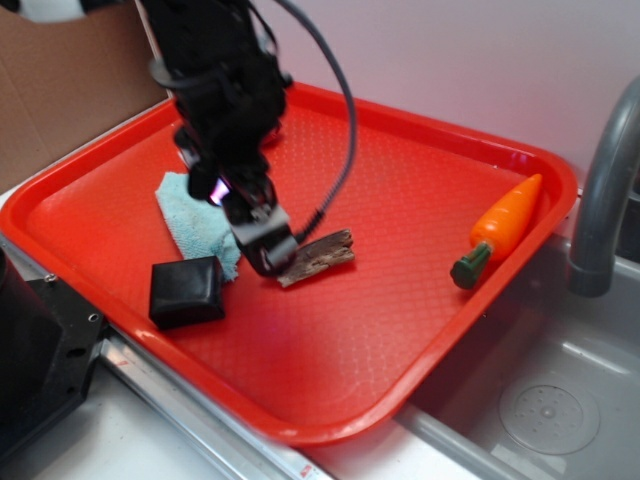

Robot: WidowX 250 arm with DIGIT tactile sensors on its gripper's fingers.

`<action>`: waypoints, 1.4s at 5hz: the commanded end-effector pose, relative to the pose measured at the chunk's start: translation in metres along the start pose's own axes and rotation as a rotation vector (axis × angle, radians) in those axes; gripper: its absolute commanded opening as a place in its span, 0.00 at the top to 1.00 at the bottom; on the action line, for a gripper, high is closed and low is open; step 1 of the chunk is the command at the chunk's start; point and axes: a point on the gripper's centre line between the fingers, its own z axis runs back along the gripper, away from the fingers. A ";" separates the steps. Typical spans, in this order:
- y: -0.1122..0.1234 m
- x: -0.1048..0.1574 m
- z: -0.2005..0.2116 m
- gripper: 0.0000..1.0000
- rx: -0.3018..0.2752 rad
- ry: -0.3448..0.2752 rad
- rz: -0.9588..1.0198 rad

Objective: Grab the wood chip.

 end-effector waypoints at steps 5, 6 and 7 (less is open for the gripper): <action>-0.011 0.029 -0.047 1.00 -0.012 0.020 -0.052; -0.002 0.026 -0.042 1.00 0.003 0.021 -0.017; 0.004 0.024 -0.024 1.00 0.050 0.021 0.017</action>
